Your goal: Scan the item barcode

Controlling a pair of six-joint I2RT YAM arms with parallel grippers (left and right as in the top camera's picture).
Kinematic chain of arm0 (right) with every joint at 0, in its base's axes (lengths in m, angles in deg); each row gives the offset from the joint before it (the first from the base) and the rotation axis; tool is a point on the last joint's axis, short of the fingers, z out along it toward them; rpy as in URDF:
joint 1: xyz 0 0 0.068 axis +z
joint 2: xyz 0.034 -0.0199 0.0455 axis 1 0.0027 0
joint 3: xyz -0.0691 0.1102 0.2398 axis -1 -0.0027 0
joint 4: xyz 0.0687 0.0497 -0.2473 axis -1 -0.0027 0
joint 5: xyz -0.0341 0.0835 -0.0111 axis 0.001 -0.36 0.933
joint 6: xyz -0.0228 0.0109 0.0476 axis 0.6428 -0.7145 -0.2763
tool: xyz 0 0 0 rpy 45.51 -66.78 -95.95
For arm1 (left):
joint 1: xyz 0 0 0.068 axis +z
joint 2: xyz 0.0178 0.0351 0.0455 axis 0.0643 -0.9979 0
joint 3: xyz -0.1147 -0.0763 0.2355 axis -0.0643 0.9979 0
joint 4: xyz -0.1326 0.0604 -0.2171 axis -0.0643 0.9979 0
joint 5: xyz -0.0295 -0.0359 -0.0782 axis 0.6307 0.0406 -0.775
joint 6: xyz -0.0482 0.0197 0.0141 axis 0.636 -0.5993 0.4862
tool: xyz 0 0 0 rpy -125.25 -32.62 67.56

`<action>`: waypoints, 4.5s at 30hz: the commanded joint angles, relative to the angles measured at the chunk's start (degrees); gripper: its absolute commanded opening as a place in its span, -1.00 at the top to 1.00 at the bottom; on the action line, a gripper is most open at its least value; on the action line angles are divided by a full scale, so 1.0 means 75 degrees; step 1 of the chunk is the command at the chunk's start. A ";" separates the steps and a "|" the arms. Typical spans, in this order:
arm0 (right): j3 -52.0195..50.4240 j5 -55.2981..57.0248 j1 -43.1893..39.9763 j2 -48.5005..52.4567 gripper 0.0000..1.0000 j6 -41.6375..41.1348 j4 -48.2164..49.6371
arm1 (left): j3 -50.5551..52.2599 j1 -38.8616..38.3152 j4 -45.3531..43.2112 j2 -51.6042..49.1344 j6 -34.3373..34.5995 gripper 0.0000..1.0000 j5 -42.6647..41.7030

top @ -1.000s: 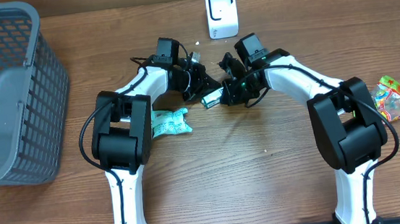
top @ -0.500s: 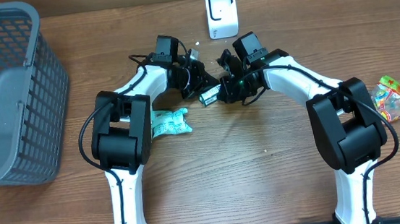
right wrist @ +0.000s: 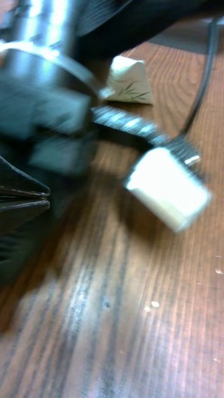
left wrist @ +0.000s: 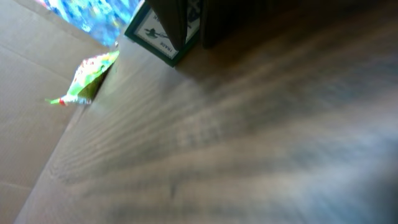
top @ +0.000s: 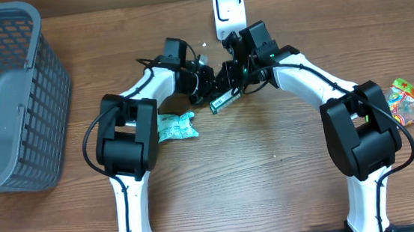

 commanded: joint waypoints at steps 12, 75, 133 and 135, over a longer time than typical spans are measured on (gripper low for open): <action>0.0565 0.0207 -0.0627 -0.0326 0.74 0.0455 -0.1067 | 0.0277 0.0991 0.0527 -0.0542 0.0312 0.92 0.0131; 0.0271 0.2500 0.0221 0.0125 0.00 -0.3800 -0.2751 | -0.0408 0.1597 0.2072 -0.0539 -0.1690 0.88 0.0562; 0.0268 0.1964 0.1096 -0.0178 0.15 0.0787 -0.4497 | -0.0408 0.1600 0.2081 -0.0539 -0.1719 0.89 0.0577; 0.0268 0.1871 0.1145 -0.0178 0.32 0.0775 -0.4418 | -0.0408 0.1600 0.2081 -0.0539 -0.1725 0.89 0.0580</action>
